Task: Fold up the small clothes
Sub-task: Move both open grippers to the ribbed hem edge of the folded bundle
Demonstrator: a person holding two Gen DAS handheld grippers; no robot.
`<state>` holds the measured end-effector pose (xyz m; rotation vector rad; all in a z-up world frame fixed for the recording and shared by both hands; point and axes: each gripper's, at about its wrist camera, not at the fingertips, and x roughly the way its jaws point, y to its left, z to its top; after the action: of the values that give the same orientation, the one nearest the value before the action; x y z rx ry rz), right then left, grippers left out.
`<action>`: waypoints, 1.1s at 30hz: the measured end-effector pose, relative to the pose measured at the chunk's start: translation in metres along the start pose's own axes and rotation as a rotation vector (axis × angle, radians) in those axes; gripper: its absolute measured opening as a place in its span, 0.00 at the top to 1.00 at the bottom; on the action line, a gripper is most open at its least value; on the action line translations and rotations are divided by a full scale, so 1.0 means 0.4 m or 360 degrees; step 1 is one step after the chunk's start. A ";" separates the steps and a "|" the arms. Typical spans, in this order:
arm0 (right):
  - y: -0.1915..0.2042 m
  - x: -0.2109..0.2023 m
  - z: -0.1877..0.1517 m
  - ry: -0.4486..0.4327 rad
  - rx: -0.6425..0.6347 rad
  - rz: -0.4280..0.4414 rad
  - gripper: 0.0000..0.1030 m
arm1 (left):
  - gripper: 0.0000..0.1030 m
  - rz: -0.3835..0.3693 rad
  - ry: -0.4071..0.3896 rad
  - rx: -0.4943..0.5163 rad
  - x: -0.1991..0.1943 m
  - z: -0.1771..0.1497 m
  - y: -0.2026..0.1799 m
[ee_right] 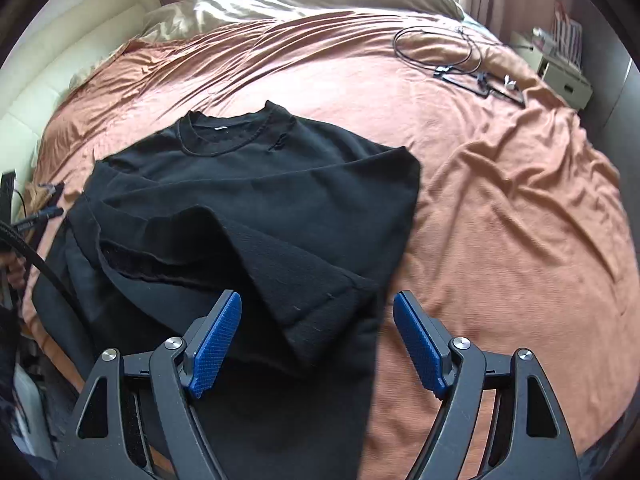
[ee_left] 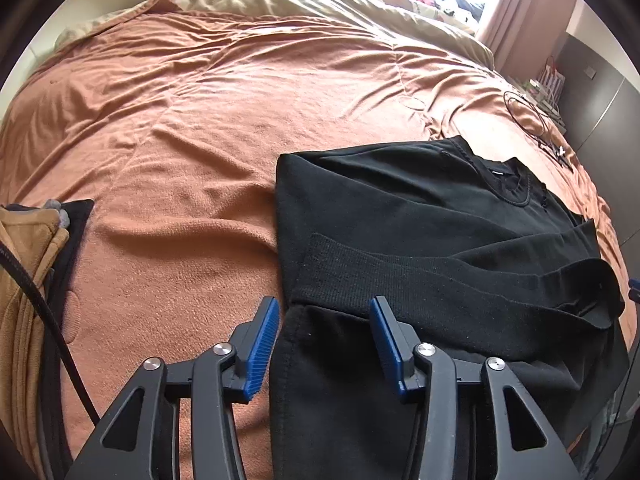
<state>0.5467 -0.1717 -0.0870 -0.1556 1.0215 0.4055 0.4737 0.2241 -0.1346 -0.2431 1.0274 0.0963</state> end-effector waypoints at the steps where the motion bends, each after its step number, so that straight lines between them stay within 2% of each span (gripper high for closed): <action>1: -0.004 0.001 -0.008 0.0012 -0.0013 -0.0012 0.25 | 0.53 -0.0003 -0.0003 -0.0001 0.001 0.000 0.002; 5: -0.015 0.020 -0.043 0.0106 -0.0080 -0.0048 0.25 | 0.54 -0.0021 0.0004 -0.0004 0.014 -0.001 0.003; 9: -0.002 0.063 -0.071 0.0192 -0.0212 -0.0103 0.25 | 0.61 -0.0038 0.0030 -0.0012 0.035 -0.002 0.003; 13: 0.016 0.106 -0.052 0.0202 -0.0260 -0.0146 0.25 | 0.61 -0.0044 0.0032 -0.0013 0.052 0.003 0.003; 20: 0.024 0.133 0.008 0.0041 -0.0201 -0.0162 0.25 | 0.64 -0.0061 0.0030 0.0003 0.066 0.013 0.000; 22: 0.007 0.124 0.036 -0.0025 -0.0115 -0.0174 0.25 | 0.91 -0.0062 0.0030 0.0005 0.069 0.015 0.003; 24: -0.013 0.099 0.057 -0.0102 -0.0029 -0.0170 0.25 | 0.98 -0.0067 0.0033 -0.0011 0.070 0.016 0.010; 28: -0.046 0.034 0.070 -0.0234 0.0123 -0.0081 0.25 | 1.00 -0.0022 -0.0036 -0.0018 0.050 0.015 0.019; 33: -0.053 -0.002 0.035 -0.0250 0.0125 -0.0028 0.25 | 1.00 -0.0003 -0.0121 -0.0089 0.012 0.017 0.054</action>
<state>0.5659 -0.1868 -0.0803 -0.0611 0.8792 0.3553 0.4778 0.2465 -0.1387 -0.2891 0.9497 0.1318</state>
